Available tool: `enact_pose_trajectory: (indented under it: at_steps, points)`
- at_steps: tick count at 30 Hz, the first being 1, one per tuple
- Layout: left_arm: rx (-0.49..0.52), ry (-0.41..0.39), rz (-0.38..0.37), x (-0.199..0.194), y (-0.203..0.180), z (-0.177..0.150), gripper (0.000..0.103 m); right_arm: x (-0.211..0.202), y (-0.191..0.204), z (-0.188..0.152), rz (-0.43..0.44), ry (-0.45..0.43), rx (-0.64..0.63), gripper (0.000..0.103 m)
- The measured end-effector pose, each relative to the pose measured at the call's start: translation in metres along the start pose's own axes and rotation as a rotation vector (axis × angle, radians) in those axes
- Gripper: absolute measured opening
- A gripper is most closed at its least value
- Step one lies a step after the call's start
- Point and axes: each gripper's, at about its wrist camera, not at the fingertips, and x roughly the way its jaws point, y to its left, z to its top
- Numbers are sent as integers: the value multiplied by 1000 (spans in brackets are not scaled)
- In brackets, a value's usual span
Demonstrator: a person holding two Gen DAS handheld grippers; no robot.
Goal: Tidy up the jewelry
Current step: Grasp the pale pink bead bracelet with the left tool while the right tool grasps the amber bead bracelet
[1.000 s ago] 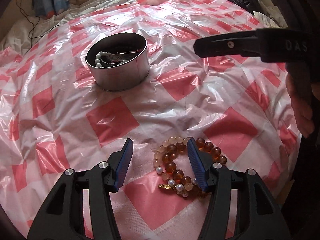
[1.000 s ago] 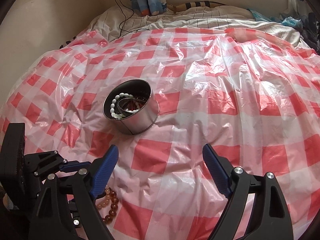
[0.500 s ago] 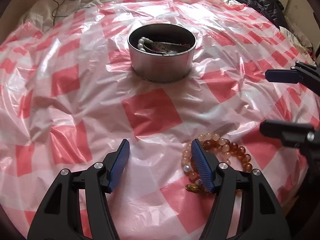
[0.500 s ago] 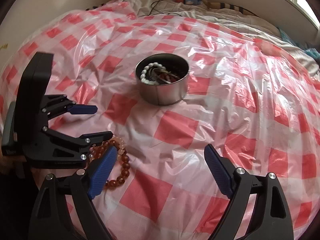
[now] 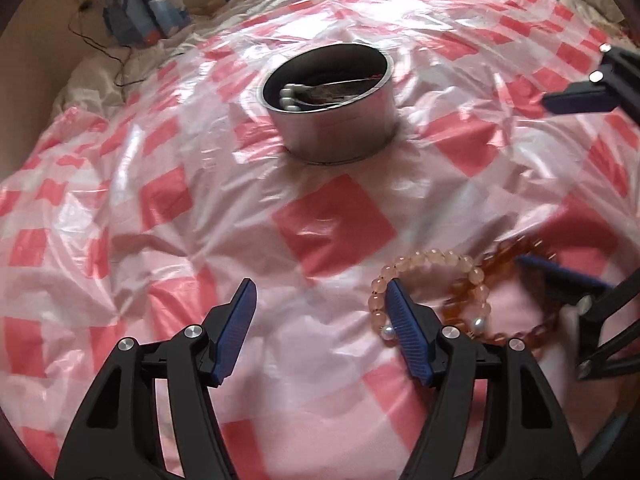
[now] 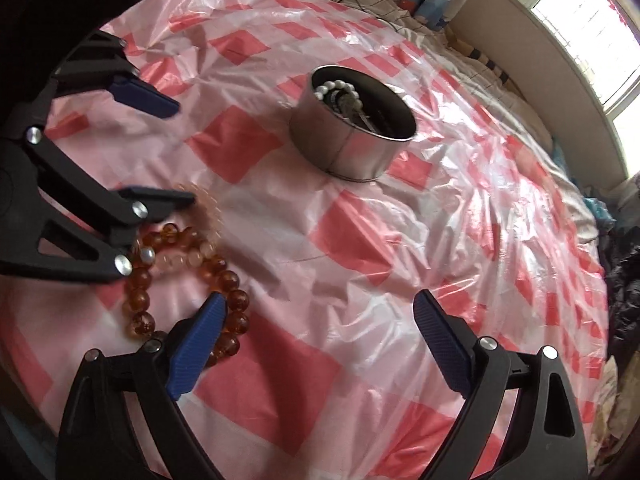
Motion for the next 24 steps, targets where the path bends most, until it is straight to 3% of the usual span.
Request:
enact_pose_trajectory:
  at_steps: [2, 6, 10, 12, 15, 17, 19, 21, 24]
  points:
    - [-53, 13, 50, 3, 16, 0, 64, 1, -14, 0, 11, 2, 55, 90]
    - [-145, 34, -98, 5, 29, -3, 64, -4, -28, 2, 201, -28, 149, 90]
    - [-135, 33, -120, 6, 27, -4, 64, -4, -29, 5, 452, -37, 225, 90]
    - [-161, 38, -153, 8, 28, -4, 61, -2, -29, 6, 526, -26, 271, 89]
    - [-175, 35, -208, 9, 30, -5, 44, 3, -26, 2, 527, 17, 296, 80]
    - [-172, 32, -223, 6, 25, -7, 30, 7, -24, 1, 517, 41, 292, 60]
    - [-163, 28, -221, 4, 23, -7, 17, 8, -19, -1, 484, 45, 258, 50]
    - [-159, 25, -222, 3, 22, -7, 10, 6, -11, 0, 424, 42, 208, 42]
    - [-162, 10, -216, -1, 24, -6, 7, -1, -7, 0, 427, 20, 180, 23]
